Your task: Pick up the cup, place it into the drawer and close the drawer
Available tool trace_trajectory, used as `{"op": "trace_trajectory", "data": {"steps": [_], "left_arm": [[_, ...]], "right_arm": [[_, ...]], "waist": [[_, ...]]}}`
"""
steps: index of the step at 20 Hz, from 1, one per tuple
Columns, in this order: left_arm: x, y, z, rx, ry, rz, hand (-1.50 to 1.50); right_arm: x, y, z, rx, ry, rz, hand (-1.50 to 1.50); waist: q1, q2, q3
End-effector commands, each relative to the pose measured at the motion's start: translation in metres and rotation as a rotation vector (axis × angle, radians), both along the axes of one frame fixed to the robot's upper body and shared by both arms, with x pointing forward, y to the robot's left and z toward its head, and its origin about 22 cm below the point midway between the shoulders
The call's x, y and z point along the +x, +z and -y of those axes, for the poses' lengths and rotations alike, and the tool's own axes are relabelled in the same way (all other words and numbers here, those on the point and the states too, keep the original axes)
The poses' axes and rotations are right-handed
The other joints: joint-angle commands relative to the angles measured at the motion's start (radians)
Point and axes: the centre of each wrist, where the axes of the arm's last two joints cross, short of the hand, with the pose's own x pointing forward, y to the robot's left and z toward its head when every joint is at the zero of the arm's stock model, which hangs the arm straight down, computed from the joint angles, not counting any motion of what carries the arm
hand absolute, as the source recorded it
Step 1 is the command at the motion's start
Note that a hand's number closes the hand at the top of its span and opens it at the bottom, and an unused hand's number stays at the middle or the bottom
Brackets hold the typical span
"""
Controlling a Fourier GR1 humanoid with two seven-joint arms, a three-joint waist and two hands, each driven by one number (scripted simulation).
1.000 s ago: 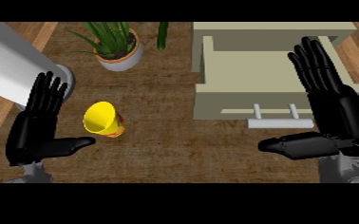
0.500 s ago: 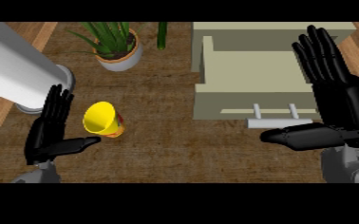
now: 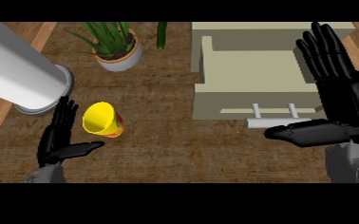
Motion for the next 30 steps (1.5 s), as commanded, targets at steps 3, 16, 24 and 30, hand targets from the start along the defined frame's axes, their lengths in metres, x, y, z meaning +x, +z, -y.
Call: {"op": "trace_trajectory", "data": {"steps": [3, 16, 24, 30], "left_arm": [[-0.007, -0.03, -0.011, -0.009, 0.009, 0.004, -1.5], [0.004, -0.046, 0.017, -0.002, -0.007, 0.09, -1.5], [0.008, -0.048, 0.026, -0.025, -0.032, 0.104, -1.5], [0.014, -0.046, 0.031, -0.15, -0.108, 0.109, -1.5]], "right_arm": [[-0.011, 0.012, -0.003, 0.023, 0.005, 0.009, -1.5], [0.003, 0.015, 0.0, 0.008, 0.022, 0.007, -1.5], [0.008, 0.002, 0.001, -0.004, 0.016, -0.009, -1.5], [0.011, 0.016, 0.005, 0.009, 0.014, -0.005, -1.5]], "waist": [[-0.004, 0.0, 0.0], [-0.011, 0.005, -0.002], [-0.018, 0.009, -0.003], [-0.019, 0.009, -0.003]]}}
